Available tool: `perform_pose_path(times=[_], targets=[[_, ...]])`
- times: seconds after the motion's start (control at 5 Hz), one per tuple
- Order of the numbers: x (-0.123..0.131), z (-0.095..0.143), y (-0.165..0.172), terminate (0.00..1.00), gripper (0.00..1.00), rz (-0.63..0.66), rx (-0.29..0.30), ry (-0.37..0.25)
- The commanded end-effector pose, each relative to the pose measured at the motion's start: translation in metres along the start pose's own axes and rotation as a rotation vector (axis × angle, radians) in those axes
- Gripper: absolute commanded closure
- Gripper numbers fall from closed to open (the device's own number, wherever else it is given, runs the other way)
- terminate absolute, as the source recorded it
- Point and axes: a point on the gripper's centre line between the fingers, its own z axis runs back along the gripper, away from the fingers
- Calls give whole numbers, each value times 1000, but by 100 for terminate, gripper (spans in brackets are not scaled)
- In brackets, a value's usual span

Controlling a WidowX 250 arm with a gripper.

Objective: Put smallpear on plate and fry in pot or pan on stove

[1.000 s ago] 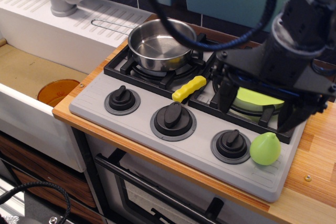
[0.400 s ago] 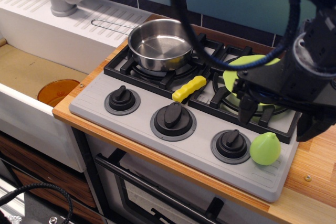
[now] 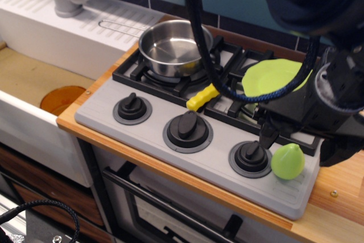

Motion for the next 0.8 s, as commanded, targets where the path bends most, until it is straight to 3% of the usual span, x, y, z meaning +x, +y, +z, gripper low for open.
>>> perform_pose_path(times=[0.0, 0.4, 0.6], targets=[[1, -8, -3, 0, 0, 2, -27, -58], [-2, -23, -6, 0, 0, 3, -36, -94], [-3, -27, -7, 0, 100, 1, -33, -89]])
